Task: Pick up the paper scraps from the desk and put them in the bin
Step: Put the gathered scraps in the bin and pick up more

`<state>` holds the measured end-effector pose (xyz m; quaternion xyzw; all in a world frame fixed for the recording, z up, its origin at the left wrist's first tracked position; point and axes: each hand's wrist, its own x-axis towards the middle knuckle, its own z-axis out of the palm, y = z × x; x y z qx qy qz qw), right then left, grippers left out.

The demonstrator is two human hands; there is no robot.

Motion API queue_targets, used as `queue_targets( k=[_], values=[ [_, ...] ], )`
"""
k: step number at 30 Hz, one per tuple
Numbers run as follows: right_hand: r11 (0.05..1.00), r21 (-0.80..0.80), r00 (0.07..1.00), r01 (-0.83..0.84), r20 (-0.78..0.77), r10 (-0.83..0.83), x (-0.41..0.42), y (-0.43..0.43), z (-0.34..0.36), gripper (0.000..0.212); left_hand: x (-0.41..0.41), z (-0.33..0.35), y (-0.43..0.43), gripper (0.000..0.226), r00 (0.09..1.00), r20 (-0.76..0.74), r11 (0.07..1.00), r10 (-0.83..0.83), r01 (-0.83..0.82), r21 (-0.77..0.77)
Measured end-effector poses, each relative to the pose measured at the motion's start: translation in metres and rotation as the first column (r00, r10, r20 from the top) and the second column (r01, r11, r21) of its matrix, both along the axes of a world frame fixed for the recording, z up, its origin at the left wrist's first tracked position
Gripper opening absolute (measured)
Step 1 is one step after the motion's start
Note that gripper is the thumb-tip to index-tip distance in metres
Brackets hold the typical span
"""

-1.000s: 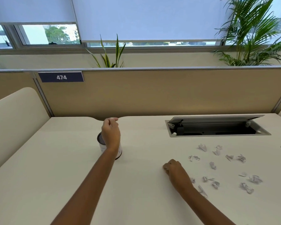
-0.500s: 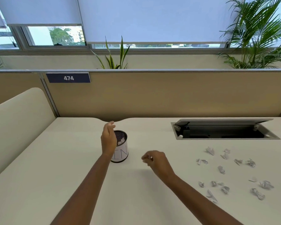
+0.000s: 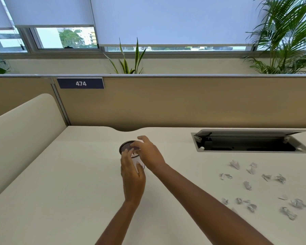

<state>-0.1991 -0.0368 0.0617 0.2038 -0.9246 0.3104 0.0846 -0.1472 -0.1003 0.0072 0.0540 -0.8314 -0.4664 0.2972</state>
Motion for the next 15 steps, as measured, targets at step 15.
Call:
queue_targets(
  k=[15],
  values=[
    [0.927, -0.032, 0.924, 0.374, 0.103, -0.369, 0.103, 0.168, -0.071, 0.021, 0.097, -0.062, 0.089, 0.042, 0.933, 0.284, 0.923, -0.222, 0.295, -0.246]
  ],
)
